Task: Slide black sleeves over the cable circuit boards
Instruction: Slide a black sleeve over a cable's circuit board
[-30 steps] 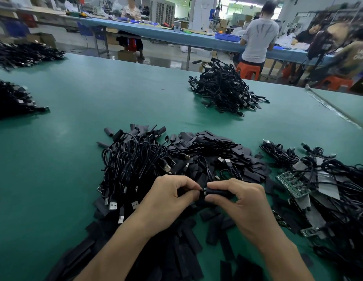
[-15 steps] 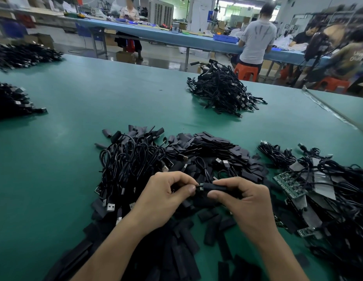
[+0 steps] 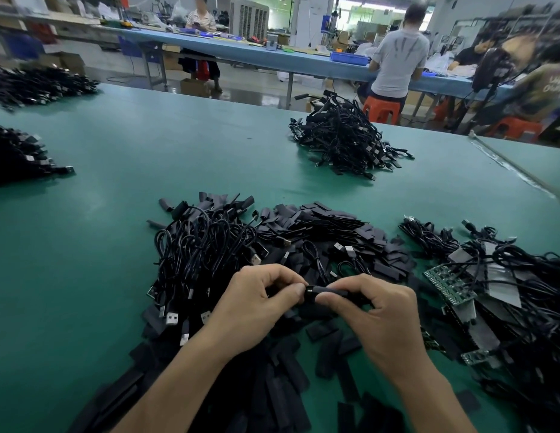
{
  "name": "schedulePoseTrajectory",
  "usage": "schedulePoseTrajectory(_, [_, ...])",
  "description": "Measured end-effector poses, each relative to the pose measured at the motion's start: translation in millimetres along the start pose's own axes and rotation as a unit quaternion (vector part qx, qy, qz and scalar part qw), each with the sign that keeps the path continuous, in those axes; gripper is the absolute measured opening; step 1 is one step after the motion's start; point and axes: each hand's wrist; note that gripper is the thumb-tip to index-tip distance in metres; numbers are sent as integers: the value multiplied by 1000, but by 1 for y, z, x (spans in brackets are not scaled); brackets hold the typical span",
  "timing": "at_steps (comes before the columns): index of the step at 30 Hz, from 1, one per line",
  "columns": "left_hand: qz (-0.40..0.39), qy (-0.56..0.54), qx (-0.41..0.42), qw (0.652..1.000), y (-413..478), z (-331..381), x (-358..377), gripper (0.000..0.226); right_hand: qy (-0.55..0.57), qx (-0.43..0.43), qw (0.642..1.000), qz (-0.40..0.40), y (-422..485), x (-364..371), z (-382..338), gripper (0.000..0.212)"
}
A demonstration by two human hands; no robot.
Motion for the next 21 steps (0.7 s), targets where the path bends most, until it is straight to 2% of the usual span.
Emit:
schedulePoseTrajectory(4, [0, -41, 0, 999, 0, -1, -3, 9, 25, 14, 1000, 6, 0, 2, -2, 24])
schedulePoseTrajectory(11, [1, -97, -13, 995, 2, -3, -4, 13, 17, -9, 1000, 10, -1, 2, 0, 27])
schedulePoseTrajectory(18, [12, 22, 35, 999, 0, -5, 1, 22, 51, 21, 998, -4, -1, -1, -2, 27])
schedulePoseTrajectory(21, [21, 60, 56, 996, -2, -6, 0, 25, 32, 28, 999, -28, -1, -1, -3, 28])
Point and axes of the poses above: each hand's wrist, its own y-axis towards the middle knuckle, its own x-axis out of the palm, z = x × y, and after that the axes turned 2 degrees about y, right-handed
